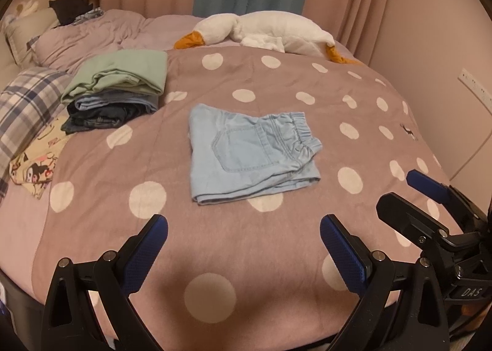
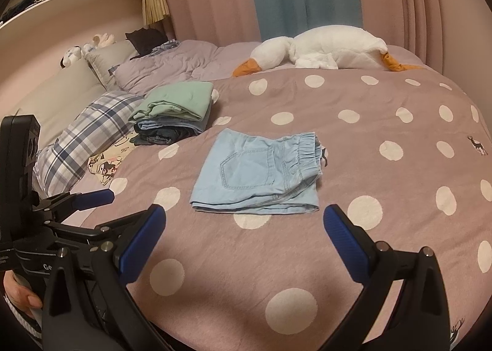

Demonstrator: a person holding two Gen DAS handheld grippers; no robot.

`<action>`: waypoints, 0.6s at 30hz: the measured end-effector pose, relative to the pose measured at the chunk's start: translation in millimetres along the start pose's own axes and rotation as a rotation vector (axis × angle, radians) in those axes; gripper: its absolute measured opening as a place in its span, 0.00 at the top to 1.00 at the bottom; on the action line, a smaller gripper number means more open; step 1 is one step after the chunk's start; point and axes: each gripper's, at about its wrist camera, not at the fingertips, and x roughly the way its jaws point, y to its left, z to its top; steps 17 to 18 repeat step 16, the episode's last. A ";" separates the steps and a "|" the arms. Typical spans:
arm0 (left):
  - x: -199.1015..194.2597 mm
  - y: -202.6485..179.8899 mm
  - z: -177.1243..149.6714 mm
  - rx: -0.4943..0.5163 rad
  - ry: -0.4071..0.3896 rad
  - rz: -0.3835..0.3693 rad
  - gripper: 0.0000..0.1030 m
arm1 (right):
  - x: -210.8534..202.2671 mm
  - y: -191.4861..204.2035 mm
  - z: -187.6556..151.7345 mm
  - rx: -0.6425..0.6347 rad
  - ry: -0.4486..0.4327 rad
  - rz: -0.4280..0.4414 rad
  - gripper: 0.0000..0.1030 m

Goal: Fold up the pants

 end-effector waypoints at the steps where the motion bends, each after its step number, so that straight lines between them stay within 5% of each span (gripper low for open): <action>1: -0.2 0.2 -0.3 0.000 0.000 -0.002 0.04 | -0.1 1.0 -0.3 0.000 0.000 -0.001 0.00; 18: -0.3 4.3 -0.3 0.001 -0.001 0.000 0.04 | -0.3 4.9 0.4 -0.009 0.001 0.002 0.00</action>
